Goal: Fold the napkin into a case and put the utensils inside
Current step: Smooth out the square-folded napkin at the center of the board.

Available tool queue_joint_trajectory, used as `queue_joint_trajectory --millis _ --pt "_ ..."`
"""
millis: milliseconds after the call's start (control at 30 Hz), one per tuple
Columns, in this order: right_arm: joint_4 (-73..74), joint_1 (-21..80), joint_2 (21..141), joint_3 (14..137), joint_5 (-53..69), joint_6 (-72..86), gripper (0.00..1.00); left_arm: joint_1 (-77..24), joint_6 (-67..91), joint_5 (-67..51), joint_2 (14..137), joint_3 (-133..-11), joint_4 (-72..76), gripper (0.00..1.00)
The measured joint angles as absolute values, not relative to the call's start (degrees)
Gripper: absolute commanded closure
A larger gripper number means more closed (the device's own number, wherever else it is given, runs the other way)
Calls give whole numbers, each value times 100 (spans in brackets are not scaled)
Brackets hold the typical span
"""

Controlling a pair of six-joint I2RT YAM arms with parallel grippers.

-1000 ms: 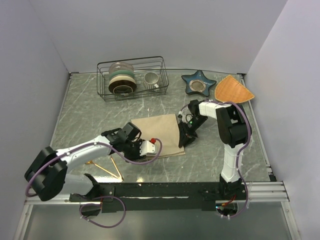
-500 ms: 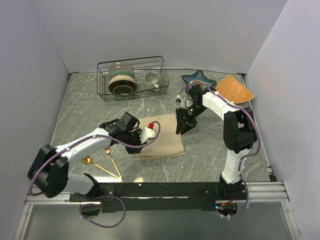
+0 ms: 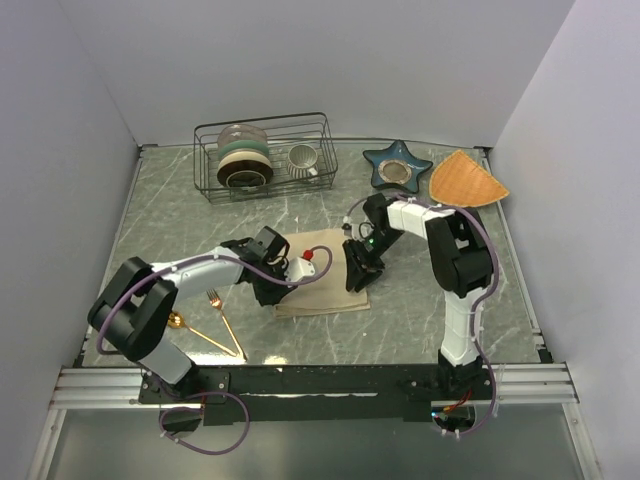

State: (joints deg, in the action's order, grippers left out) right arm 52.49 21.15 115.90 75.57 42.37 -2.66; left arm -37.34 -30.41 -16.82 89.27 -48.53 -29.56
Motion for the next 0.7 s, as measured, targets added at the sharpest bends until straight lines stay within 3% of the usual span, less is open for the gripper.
queue_joint_trajectory --millis 67,267,300,367,400,433,533,700 --pt "5172 2064 11651 7496 4134 -193 55 -3640 -3140 -1667 9052 -4980 -2974 76" --pt "5214 1852 11701 7627 4327 -115 50 -3179 -3406 -1660 9303 -5513 -3146 43" --pt "5240 1831 11675 7736 4377 -117 45 -3144 -3376 -1664 9275 -5621 -3264 25" --pt "5308 1809 11502 8027 4447 -121 34 -3116 -3242 -1723 9129 -5964 -3509 5" --pt "5374 1806 11354 8246 4436 -128 28 -3116 -3146 -1765 9019 -6178 -3588 1" --pt "5417 1806 11179 8523 4407 -132 18 -3116 -2991 -1813 8853 -6464 -3629 1" --pt "5343 1806 10514 9437 4143 -156 0 -3094 -2565 -1883 8353 -7157 -3564 1" --pt "4543 1806 9205 10169 3291 -62 0 -2915 -1275 -1590 7279 -7730 -2611 1"
